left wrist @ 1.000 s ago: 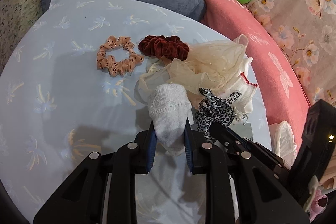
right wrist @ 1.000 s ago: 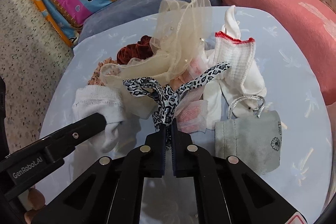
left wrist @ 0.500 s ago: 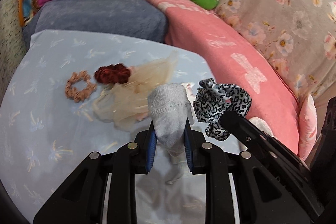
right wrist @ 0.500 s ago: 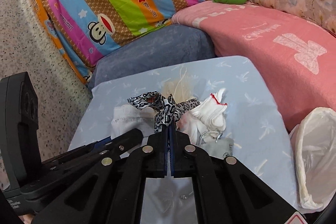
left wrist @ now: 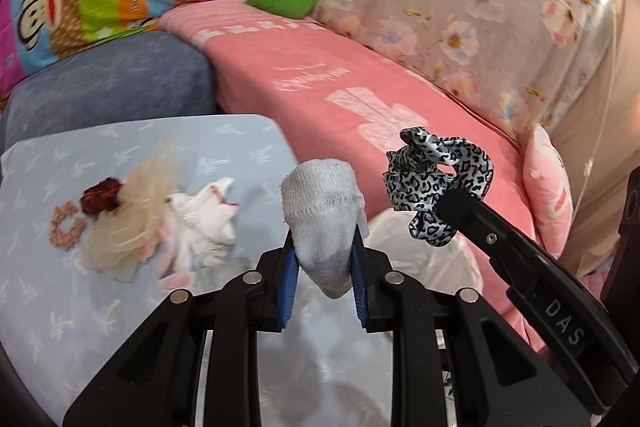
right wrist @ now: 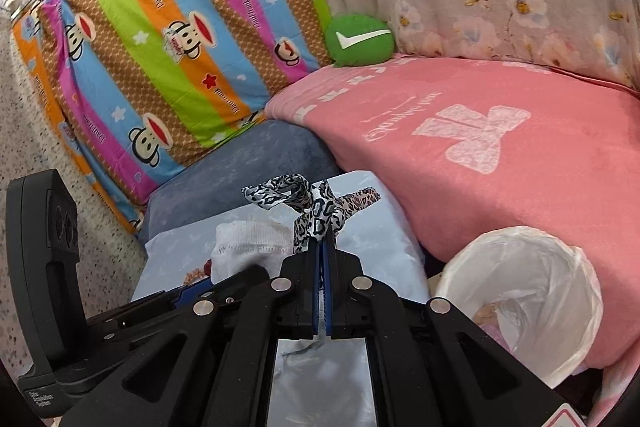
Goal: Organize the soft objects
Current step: 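Carry the sock and scrunchie over the white bin and open both grippers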
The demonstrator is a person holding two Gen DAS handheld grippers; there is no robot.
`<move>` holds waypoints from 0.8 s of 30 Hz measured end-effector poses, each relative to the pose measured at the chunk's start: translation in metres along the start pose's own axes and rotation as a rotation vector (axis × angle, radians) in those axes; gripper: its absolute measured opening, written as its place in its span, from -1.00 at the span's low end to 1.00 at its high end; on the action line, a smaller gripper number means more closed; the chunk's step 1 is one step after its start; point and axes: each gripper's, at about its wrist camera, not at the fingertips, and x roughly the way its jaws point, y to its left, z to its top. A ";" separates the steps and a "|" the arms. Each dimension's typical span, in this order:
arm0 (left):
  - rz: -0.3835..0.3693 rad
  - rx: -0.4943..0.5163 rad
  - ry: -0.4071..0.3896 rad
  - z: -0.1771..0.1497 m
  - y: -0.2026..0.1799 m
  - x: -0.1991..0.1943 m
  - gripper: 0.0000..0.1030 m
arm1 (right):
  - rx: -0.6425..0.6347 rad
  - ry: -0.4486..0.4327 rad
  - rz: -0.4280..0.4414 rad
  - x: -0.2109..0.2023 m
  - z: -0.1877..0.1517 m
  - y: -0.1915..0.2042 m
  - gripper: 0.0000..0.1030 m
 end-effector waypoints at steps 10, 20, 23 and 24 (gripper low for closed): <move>-0.102 0.125 0.053 -0.002 -0.076 0.031 -0.54 | 0.110 -0.046 -0.121 -0.039 -0.004 -0.093 -0.98; -0.151 0.195 0.119 -0.008 -0.124 0.059 -0.50 | 0.184 -0.052 -0.199 -0.054 -0.014 -0.148 -0.97; -0.162 0.195 0.129 -0.009 -0.129 0.064 -0.42 | 0.192 -0.050 -0.207 -0.053 -0.015 -0.154 -0.97; -0.167 0.194 0.129 -0.009 -0.130 0.065 -0.39 | 0.192 -0.048 -0.209 -0.053 -0.016 -0.156 -0.94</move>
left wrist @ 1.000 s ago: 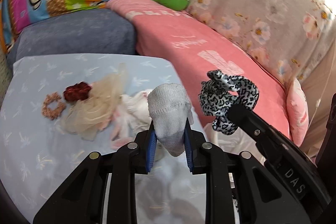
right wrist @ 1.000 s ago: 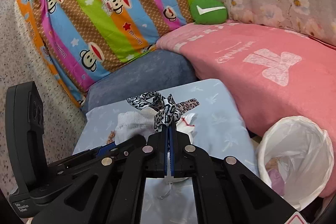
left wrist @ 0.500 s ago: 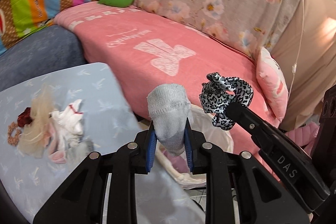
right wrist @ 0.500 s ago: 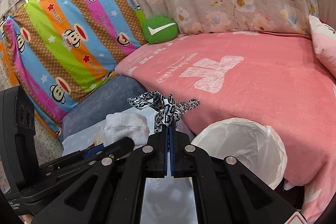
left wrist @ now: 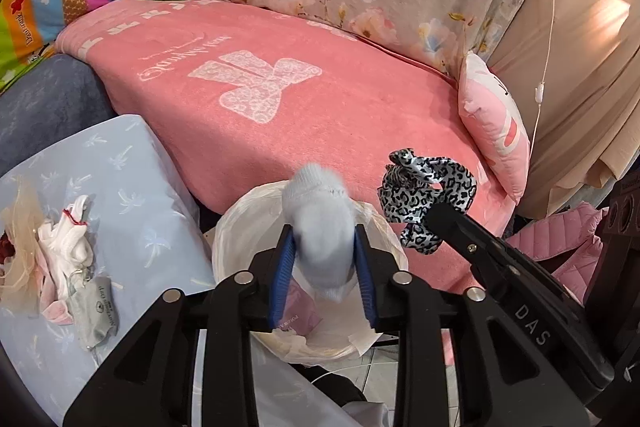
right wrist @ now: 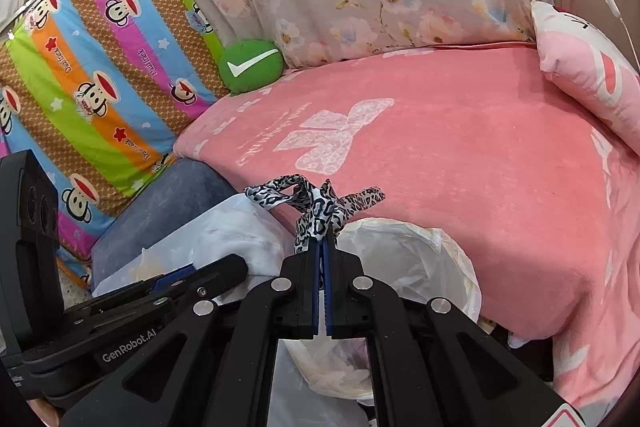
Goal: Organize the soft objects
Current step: 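Carry the sock and scrunchie over the white bin and open both grippers, then grasp the grey-green pouch with the right gripper while the left gripper grasps pink fabric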
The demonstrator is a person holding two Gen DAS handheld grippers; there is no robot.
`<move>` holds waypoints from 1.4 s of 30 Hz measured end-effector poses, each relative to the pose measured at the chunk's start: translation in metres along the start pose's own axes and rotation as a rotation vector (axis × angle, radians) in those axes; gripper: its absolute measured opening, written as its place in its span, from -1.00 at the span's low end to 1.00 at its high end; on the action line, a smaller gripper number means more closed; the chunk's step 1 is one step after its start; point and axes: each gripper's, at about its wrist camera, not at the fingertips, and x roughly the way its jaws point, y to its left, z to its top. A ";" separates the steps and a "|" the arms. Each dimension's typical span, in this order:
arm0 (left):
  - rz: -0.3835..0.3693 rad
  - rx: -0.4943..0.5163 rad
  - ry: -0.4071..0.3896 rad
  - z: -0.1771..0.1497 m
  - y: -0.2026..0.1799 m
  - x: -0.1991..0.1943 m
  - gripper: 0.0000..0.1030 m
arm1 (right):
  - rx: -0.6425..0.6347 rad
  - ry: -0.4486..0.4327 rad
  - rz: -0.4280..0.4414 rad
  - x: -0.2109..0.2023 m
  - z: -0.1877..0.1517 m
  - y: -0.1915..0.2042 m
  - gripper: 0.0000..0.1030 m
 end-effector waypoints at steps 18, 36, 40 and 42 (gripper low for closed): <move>0.092 -0.050 -0.056 -0.002 0.020 -0.015 0.36 | -0.004 0.003 0.005 -0.001 -0.006 0.011 -0.72; 0.182 -0.154 -0.077 -0.020 0.077 -0.041 0.36 | -0.095 0.070 0.069 0.017 -0.031 0.074 -0.54; 0.199 -0.182 -0.078 -0.025 0.093 -0.046 0.36 | -0.119 0.092 0.082 0.023 -0.039 0.090 -0.54; 0.216 -0.198 -0.078 -0.029 0.103 -0.050 0.36 | -0.129 0.104 0.088 0.026 -0.043 0.097 -0.53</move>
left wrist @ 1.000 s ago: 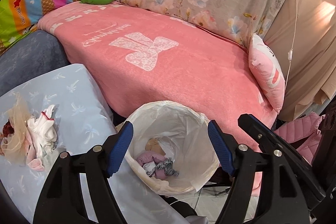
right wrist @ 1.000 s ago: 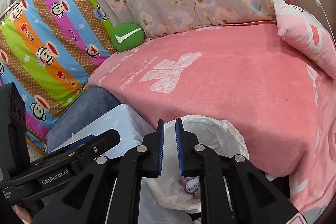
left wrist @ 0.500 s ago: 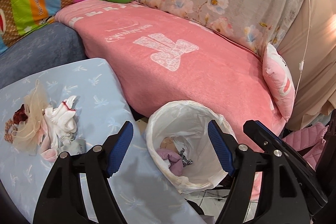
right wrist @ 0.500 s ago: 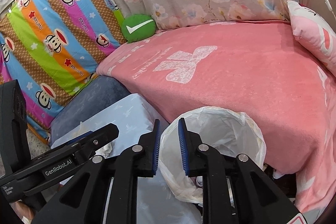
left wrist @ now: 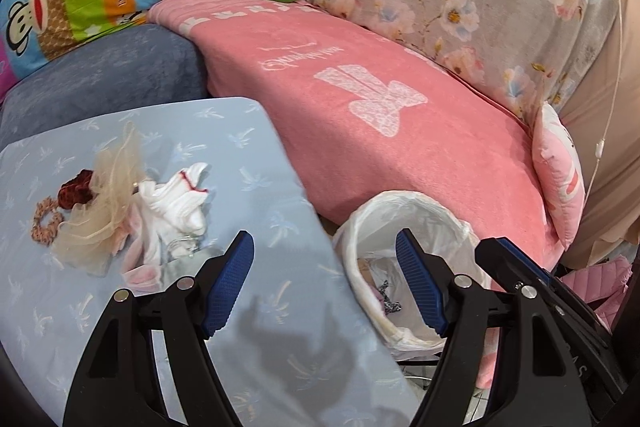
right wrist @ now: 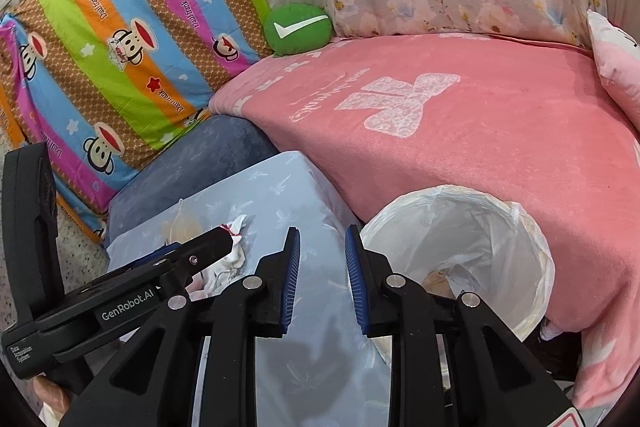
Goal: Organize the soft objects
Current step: 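Grasp the grey-green pouch with the right gripper while the left gripper grasps pink fabric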
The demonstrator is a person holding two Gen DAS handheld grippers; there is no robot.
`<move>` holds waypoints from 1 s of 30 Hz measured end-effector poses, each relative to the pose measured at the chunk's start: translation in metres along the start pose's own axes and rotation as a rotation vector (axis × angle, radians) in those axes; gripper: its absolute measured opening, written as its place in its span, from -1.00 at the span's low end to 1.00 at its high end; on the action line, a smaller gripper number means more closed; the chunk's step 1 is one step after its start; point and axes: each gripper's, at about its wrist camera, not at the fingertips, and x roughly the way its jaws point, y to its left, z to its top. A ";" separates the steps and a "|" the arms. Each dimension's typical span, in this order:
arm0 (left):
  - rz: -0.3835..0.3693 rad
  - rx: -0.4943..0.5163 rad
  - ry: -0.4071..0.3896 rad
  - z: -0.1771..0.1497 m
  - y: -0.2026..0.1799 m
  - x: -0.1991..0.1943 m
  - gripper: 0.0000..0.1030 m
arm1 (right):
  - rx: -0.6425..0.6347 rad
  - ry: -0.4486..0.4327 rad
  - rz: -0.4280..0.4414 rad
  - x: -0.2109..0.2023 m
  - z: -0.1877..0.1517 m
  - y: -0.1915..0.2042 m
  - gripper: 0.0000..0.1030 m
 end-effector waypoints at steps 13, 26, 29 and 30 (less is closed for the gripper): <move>0.117 -0.129 0.063 -0.022 0.081 0.011 0.36 | -0.064 0.113 0.026 0.045 -0.030 0.049 -0.40; 0.177 -0.263 0.155 -0.045 0.154 0.032 0.37 | -0.136 0.266 0.033 0.122 -0.067 0.098 -0.25; 0.176 -0.282 0.169 -0.046 0.162 0.038 0.37 | -0.161 0.302 0.028 0.141 -0.074 0.107 -0.25; 0.177 -0.284 0.173 -0.046 0.164 0.041 0.37 | -0.163 0.311 0.028 0.146 -0.075 0.108 -0.25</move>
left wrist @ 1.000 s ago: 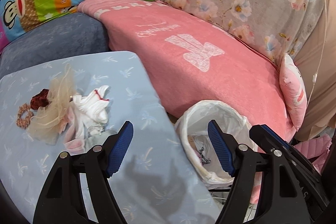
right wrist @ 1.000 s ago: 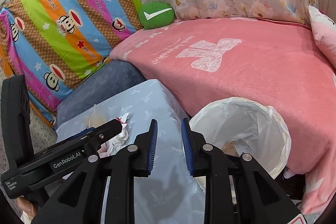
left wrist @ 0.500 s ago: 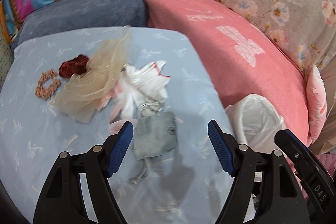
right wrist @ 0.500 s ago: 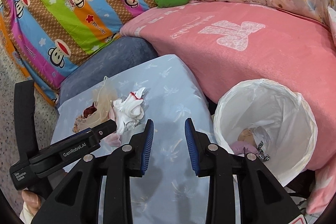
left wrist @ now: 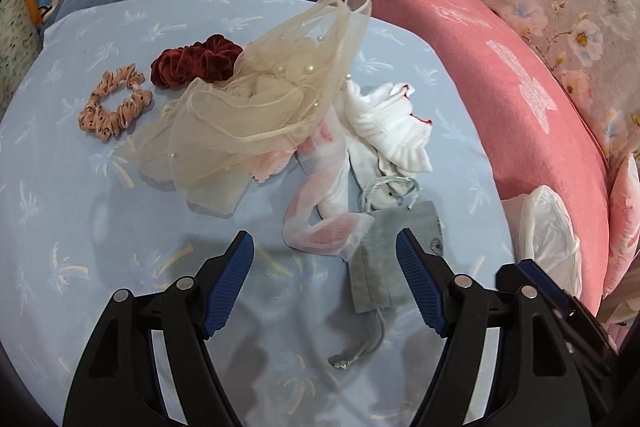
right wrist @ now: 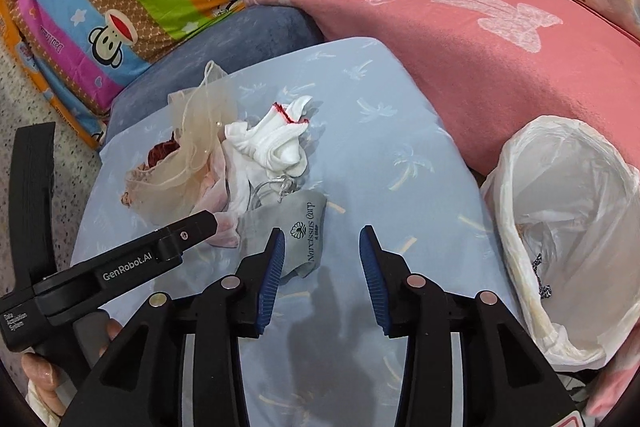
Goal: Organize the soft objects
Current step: 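Grasp the grey-green pouch with the right gripper while the left gripper grasps pink fabric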
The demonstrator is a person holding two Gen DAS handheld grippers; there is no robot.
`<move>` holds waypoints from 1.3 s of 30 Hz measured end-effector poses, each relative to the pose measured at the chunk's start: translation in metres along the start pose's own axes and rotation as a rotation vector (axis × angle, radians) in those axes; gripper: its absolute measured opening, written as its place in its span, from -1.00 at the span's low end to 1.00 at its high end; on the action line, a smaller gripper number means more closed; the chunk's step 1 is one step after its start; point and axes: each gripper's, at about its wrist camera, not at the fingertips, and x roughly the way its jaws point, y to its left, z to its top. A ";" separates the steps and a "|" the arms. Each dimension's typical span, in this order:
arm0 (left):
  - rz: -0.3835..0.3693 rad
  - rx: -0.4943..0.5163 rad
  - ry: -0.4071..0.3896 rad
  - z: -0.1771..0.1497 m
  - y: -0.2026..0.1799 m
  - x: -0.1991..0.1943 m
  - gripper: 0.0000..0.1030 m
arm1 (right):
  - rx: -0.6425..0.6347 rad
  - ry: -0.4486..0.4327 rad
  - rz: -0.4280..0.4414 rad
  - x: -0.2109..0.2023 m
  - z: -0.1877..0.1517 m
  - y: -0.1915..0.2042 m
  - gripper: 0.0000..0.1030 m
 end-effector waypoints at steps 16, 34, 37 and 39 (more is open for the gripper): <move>-0.018 -0.006 0.052 0.010 0.008 0.027 -0.35 | -0.003 0.108 0.012 0.058 -0.004 0.014 -0.24; -0.075 0.070 -0.041 0.004 -0.023 -0.027 -0.75 | 0.034 -0.032 0.067 -0.010 0.008 0.006 -0.88; -0.098 0.088 -0.075 0.005 -0.034 -0.045 -0.76 | 0.039 -0.084 0.072 -0.034 0.017 0.002 -0.88; -0.115 0.109 -0.097 0.007 -0.047 -0.056 -0.76 | 0.049 -0.122 0.074 -0.051 0.022 -0.002 -0.88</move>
